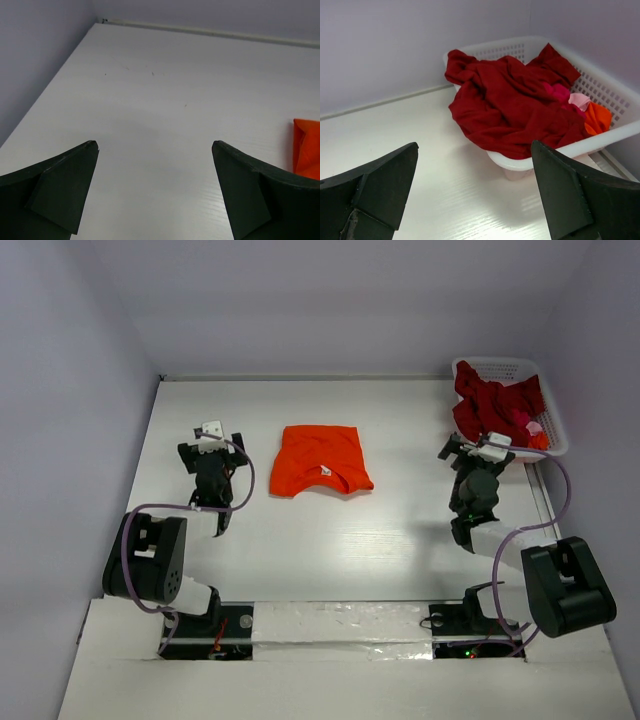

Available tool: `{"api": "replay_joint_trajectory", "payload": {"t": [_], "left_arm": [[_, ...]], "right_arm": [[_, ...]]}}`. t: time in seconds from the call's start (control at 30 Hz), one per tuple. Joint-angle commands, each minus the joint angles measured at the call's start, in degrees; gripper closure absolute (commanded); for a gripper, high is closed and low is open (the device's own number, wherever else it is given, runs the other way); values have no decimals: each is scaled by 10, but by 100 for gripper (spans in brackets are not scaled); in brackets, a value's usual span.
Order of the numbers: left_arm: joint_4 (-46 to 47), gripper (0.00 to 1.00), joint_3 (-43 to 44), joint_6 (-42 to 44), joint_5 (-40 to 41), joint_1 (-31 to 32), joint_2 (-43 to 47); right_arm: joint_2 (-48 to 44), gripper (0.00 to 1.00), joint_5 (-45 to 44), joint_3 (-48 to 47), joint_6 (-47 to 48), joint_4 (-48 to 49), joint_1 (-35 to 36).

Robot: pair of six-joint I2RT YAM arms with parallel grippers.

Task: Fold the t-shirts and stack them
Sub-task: Fold the tshirt

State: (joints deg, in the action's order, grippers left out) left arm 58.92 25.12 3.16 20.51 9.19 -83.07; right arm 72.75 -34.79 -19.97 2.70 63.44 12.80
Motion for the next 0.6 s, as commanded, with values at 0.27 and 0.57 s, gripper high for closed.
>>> {"api": "replay_joint_trajectory", "payload": {"t": [0.27, 0.57], "left_arm": [[376, 1, -166, 6, -63, -32, 2], [357, 1, -158, 16, -66, -22, 5]], "right_arm": [[-11, 0, -62, 19, -12, 145, -2], [-11, 0, -63, 26, -6, 159, -2]]}}
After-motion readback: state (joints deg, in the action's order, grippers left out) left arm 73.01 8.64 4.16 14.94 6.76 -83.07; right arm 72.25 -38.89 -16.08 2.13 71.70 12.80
